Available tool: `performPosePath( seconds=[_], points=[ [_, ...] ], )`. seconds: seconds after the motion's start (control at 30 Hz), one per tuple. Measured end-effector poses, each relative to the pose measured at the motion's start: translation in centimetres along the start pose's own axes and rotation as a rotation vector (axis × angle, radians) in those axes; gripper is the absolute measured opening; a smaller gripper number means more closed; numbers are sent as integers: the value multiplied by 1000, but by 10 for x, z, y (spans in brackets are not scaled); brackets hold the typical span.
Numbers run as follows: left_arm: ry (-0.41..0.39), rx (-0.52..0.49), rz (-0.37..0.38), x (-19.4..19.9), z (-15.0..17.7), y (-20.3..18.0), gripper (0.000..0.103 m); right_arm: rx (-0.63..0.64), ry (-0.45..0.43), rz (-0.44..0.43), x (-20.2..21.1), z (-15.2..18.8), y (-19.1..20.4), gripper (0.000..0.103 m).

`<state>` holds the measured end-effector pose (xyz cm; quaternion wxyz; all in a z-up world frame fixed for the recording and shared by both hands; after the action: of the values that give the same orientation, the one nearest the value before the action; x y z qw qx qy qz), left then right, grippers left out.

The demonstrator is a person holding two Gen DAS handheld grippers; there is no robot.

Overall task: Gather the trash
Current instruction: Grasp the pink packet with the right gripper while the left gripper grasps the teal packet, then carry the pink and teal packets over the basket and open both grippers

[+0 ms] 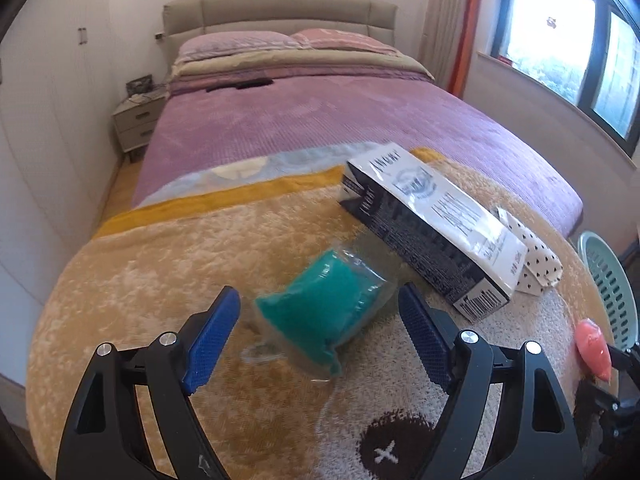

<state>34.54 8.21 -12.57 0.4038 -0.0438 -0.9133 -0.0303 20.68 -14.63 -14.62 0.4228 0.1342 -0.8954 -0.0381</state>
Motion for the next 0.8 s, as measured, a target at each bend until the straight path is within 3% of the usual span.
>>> performPosePath(
  seconds=[0.1, 0.23, 0.4, 0.6, 0.8],
  points=[
    [-9, -44, 5, 2, 2, -8, 74, -22, -10, -15, 2, 0, -3, 59],
    [-5, -58, 12, 2, 5, -14, 55, -43, -35, -32, 7, -2, -6, 59],
    [-14, -58, -25, 8, 9, -17, 50, -19, -40, -32, 9, -2, 0, 59],
    [-35, -47, -7, 38, 18, -30, 49, -6, -2, 5, 1, 0, 0, 58],
    [-72, -64, 32, 71, 27, -59, 49, 10, -4, -16, 1, 0, 3, 49]
  ],
)
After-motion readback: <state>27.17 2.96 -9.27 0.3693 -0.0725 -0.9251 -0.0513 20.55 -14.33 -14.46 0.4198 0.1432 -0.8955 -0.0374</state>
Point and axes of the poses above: each gripper's, at about its wrist camera, not at the fingertips, and x roughly against the way its jaws point, y to its left, z to its underside, the point moved 9 cm from there along -x, roughly the way its jaws point, and after that the axes turned 7 degrees about -z, right-handed, at the moved point
